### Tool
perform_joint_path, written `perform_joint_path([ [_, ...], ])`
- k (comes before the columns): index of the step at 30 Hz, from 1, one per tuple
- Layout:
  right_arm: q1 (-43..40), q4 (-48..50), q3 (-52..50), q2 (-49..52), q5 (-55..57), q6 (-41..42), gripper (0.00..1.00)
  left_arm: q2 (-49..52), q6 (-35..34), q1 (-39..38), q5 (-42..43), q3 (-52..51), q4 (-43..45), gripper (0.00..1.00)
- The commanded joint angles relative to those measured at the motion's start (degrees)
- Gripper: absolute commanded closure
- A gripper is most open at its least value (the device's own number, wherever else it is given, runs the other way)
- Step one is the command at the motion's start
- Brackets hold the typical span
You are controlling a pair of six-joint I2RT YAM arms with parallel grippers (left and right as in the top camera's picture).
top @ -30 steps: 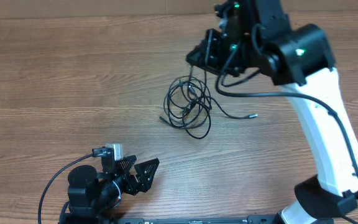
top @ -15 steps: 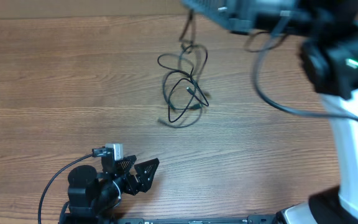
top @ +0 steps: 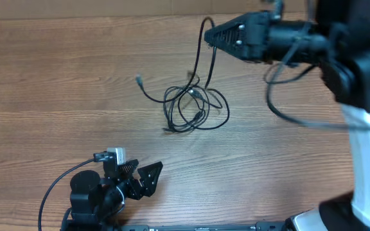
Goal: Untangle cables
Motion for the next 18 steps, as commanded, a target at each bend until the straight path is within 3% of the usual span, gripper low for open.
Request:
perform_joint_path([
  [1,0.24,-1.49,0.17,1.53,6.73,-2.27,0.96,0.02,-0.59,-0.33,-2.05,1.03,0.11,0.01],
  [8,0.11,10.01,0.17,2.1,-3.89,0.37,0.96,0.02,-9.44,-0.33,5.03,1.03,-1.01,0.01],
  [16,-0.96,41.77,0.2,2.1,-6.14,31.23,0.96,0.02,-10.38,-0.33,6.4,1.03,-3.17,0.0],
  [18,-0.94,47.82,0.2,2.1,-6.16,35.1,0.96,0.02,-10.38,-0.33,6.36,1.03,-3.1,0.01],
])
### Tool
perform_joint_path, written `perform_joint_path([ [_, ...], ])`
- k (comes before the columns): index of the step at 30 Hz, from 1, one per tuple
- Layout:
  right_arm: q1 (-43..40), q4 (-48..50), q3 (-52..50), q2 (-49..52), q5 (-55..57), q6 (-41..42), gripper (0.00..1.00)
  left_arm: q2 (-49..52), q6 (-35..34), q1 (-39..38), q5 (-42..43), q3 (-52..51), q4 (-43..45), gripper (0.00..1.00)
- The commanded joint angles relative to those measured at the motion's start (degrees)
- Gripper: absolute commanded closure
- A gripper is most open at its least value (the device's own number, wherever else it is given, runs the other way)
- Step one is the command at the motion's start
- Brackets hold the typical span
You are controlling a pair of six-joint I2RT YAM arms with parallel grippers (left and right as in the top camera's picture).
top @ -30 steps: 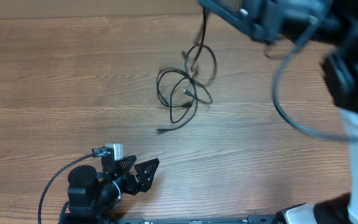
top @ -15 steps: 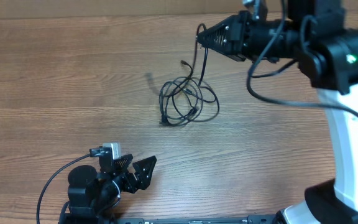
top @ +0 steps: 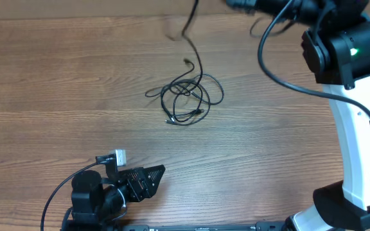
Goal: Untangle cables
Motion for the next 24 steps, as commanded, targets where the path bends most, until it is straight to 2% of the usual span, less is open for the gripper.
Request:
perform_joint_path([
  [1,-0.17,6.4,0.79,-1.31,-1.55,14.19,0.96,0.02,-1.2,-0.33,1.27,0.98,0.02,0.0],
  [6,-0.2,3.41,0.79,-1.31,-2.51,11.89,0.96,0.02,-0.7,-0.33,7.52,1.01,2.73,0.0],
  [10,-0.17,-6.08,0.79,-1.31,-2.29,-2.58,0.96,0.11,-0.98,-0.33,15.58,1.64,11.8,0.0],
  [12,-0.22,-10.88,0.79,-1.31,-2.1,-7.23,0.96,0.48,-1.97,-0.33,16.48,3.21,14.21,0.0],
  [18,-0.24,-22.1,0.79,-1.31,2.38,-8.48,0.96,5.27,-0.02,-0.33,13.57,14.47,14.56,0.0],
  [24,-0.24,-25.22,0.79,-1.31,2.82,-10.69,0.96,19.06,6.36,-0.39,13.81,30.38,9.09,0.0],
])
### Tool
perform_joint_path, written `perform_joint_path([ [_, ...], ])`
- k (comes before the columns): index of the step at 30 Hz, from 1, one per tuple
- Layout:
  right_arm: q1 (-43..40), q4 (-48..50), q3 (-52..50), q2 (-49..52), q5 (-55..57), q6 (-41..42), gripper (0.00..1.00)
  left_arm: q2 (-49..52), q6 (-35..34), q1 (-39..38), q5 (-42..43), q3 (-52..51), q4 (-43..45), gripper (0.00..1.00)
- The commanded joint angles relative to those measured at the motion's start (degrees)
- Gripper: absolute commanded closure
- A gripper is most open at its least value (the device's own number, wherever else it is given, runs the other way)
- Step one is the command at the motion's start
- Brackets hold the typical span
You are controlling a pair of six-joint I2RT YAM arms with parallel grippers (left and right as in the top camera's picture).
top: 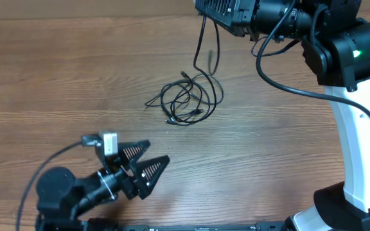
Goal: Untangle cables
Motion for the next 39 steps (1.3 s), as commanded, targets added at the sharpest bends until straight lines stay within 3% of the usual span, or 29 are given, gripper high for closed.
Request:
perform_joint_path([
  [1,-0.2,-0.28,0.68,-0.87,1.11,-2.32,0.96,8.41,6.58,-0.42,0.48,9.09,-4.52,0.0],
  [4,-0.2,-0.46,0.68,-0.87,1.14,-2.29,0.96,16.74,11.45,-0.42,0.57,17.92,-11.45,0.0],
  [6,-0.2,-0.5,0.68,-0.87,1.14,-2.19,0.96,22.4,9.66,-0.42,1.18,23.34,-12.28,0.0],
  [8,-0.2,-0.5,0.68,-0.87,1.16,-0.11,0.96,25.46,6.86,-0.42,4.57,25.51,-8.59,0.0],
  [12,-0.13,-0.44,0.68,-0.87,1.33,7.28,0.96,30.23,3.1,-0.42,12.59,25.97,8.09,0.04],
  [17,-0.13,-0.44,0.68,-0.87,3.93,11.47,0.96,35.95,-3.3,-2.32,13.7,25.97,21.4,0.09],
  [22,-0.13,-0.17,0.68,-0.87,4.0,15.96,0.96,41.59,-3.28,-8.13,11.96,25.97,25.05,0.09],
  [25,-0.13,-0.24,0.68,-0.87,3.96,16.5,0.96,44.85,-1.42,-9.79,11.98,25.97,27.12,0.04],
  [33,-0.13,-2.03,0.68,-0.87,3.5,16.46,0.96,51.56,-1.36,-9.31,12.11,25.97,37.46,0.07],
  [39,-0.13,-2.25,0.68,-0.87,3.5,16.48,0.96,52.35,-1.25,-9.57,13.64,25.97,41.55,0.19],
])
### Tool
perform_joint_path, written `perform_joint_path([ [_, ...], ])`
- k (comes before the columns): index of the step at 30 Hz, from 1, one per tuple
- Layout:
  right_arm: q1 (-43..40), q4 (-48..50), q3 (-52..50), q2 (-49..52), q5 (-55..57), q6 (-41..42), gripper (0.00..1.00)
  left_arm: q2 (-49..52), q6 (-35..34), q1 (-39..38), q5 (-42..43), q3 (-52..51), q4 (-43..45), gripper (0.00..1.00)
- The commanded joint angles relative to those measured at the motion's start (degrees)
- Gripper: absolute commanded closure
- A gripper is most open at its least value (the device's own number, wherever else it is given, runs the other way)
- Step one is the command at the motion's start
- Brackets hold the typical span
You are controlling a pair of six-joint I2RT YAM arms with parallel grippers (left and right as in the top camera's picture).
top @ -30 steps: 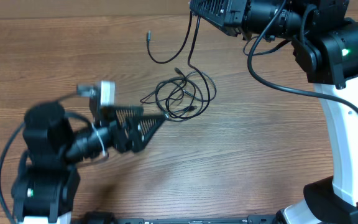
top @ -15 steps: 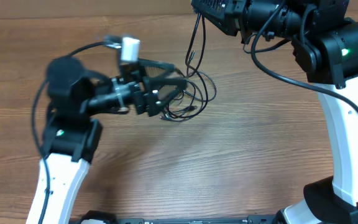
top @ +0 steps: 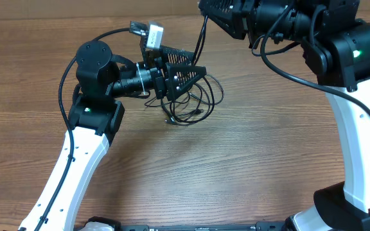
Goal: Untangle cables
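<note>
A thin black cable lies in a tangled coil (top: 194, 110) on the wooden table, left of centre at the back. One strand (top: 200, 45) rises from the coil to my right gripper (top: 212, 14) at the top edge, which is shut on it and holds it up. My left gripper (top: 196, 67) stands open just above the coil's upper left part, its fingers pointing right, close to the raised strand. Part of the coil is hidden under the left fingers.
The wooden table (top: 268, 160) stretches to the front and right of the coil. My left arm's white link (top: 76, 160) crosses the left front. The right arm's white column (top: 358, 141) stands at the right edge.
My left arm has moved from the table's front left to the back, and its open gripper is now over the coil. The right gripper still holds the strand at the top edge.
At first my right gripper held a cable strand above the coil at the back right, with the left gripper open near the front edge. The right gripper then held the strand at the top edge, the coil shifted slightly. The left gripper now hovers at the coil.
</note>
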Motion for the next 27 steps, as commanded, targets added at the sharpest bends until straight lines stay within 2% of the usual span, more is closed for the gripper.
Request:
perform_joint_path([
  [1,-0.13,0.26,0.68,-0.87,-0.07,0.24,0.96,0.37,0.24,-0.11,2.89,0.96,1.73,0.22],
  [4,-0.13,0.28,0.68,-0.87,-0.02,0.26,0.96,0.37,0.24,-0.15,5.38,0.96,2.84,0.38],
  [5,-0.13,0.31,0.68,-0.87,-0.02,0.26,0.96,0.37,-0.11,-0.17,5.66,0.96,2.8,0.5],
  [6,-0.13,0.31,0.68,-0.87,-0.02,0.26,0.96,0.37,-0.79,-0.17,5.7,0.96,2.73,0.58],
  [9,-0.22,0.33,0.68,-0.87,0.68,0.24,0.96,0.37,-2.21,-0.15,6.75,0.96,2.73,0.68],
  [12,-1.62,0.46,0.68,-0.87,3.63,0.24,0.96,0.37,-2.43,-0.13,7.13,0.96,2.12,0.96],
  [16,-5.77,-0.7,0.68,-0.87,4.0,-0.15,0.96,0.37,-5.79,0.33,5.49,0.96,0.98,0.96],
  [19,-10.29,-5.73,0.68,-0.87,4.02,-0.26,0.96,0.33,-10.86,0.63,2.95,1.29,2.62,0.96],
  [22,-13.33,-9.38,0.68,-0.87,4.81,-2.14,0.75,0.28,-15.5,0.63,0.87,2.1,5.84,0.96],
  [25,-16.59,-11.17,0.68,-0.87,5.99,-9.66,0.53,0.28,-21.09,0.63,-2.1,4.33,9.14,0.96],
  [27,-18.47,-12.28,0.68,-0.87,7.08,-13.66,0.3,0.31,-23.82,0.63,-4.15,6.49,9.14,0.96],
])
